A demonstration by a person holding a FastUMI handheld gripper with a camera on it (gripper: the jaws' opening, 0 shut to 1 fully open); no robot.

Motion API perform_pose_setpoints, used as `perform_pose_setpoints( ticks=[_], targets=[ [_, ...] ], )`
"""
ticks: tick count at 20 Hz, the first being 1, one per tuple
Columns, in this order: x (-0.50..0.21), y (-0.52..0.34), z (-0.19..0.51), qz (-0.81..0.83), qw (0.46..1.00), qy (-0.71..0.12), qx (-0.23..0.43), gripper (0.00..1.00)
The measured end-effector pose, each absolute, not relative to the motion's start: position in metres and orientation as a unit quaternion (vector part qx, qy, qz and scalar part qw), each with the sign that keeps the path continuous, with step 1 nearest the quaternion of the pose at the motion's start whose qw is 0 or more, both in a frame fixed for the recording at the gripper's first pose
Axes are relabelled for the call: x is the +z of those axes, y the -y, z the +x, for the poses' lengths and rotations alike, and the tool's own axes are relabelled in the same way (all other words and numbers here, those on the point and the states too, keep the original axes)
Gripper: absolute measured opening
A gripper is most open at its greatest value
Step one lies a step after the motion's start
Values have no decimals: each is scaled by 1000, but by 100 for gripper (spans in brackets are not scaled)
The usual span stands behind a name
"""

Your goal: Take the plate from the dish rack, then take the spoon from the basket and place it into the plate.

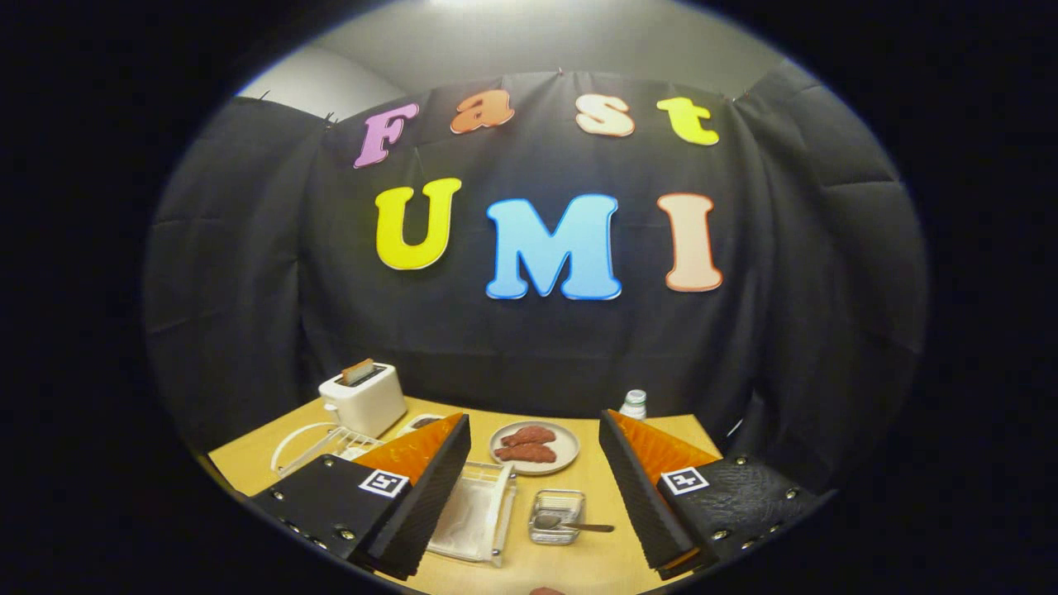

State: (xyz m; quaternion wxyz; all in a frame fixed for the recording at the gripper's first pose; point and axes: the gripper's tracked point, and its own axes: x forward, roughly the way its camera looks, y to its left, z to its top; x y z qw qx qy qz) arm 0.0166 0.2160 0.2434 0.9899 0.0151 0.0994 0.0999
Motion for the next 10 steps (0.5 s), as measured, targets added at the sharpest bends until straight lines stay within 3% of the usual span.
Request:
perform_pose_setpoints(
  ticks=[4,10],
  targets=[
    [204,-255,38,54,958,-244,142,96],
    [162,-283,62,9,910,-379,166,98]
  ],
)
